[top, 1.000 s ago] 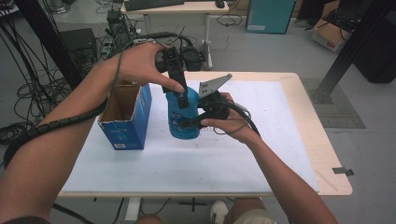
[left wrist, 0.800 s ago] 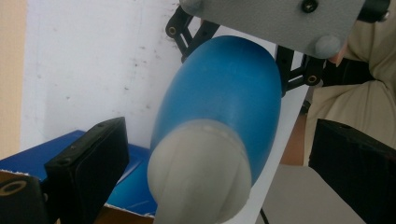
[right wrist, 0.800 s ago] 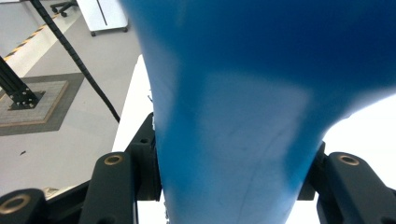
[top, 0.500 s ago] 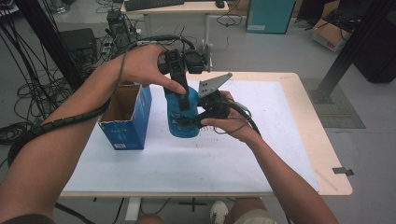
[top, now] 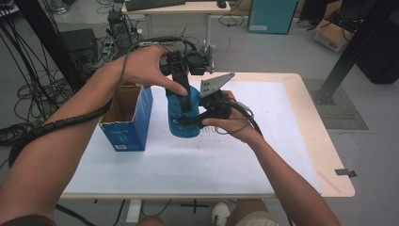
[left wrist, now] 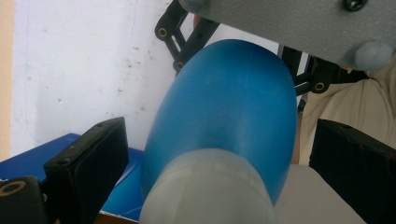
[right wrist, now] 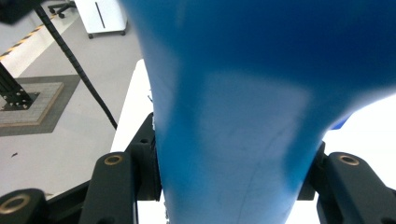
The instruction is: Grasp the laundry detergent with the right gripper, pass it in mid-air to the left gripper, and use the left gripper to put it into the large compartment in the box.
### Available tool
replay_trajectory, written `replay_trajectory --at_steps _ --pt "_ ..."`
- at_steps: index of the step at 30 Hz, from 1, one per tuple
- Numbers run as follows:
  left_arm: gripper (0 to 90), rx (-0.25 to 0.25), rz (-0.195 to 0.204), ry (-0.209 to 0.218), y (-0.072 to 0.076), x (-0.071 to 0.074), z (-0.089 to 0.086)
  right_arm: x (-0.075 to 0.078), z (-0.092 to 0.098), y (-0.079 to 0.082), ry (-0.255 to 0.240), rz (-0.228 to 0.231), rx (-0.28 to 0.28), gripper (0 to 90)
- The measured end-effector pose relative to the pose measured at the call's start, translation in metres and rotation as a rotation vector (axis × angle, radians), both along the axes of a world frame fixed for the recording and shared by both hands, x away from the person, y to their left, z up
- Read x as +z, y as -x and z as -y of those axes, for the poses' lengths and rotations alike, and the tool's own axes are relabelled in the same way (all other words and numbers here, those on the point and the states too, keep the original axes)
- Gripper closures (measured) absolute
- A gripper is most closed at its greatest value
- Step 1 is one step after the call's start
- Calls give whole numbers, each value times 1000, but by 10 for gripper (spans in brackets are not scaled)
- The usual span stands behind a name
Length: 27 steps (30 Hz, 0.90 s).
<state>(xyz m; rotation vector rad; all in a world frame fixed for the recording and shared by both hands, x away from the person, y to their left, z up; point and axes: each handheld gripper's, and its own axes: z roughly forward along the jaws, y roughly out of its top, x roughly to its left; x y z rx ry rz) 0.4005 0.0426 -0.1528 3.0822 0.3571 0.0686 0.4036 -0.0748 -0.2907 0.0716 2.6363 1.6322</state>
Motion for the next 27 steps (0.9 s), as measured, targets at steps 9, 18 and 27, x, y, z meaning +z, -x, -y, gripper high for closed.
replay_trajectory --at_steps 9,18,27 --pt "52 3 3 17 2 0 -1 1 -1 1 4 5 -1 436" --pt "51 -4 0 1 2 1 0 3 -2 1 6 12 1 436" --pt "51 2 7 2 3 0 -1 3 -1 1 4 7 -1 436"
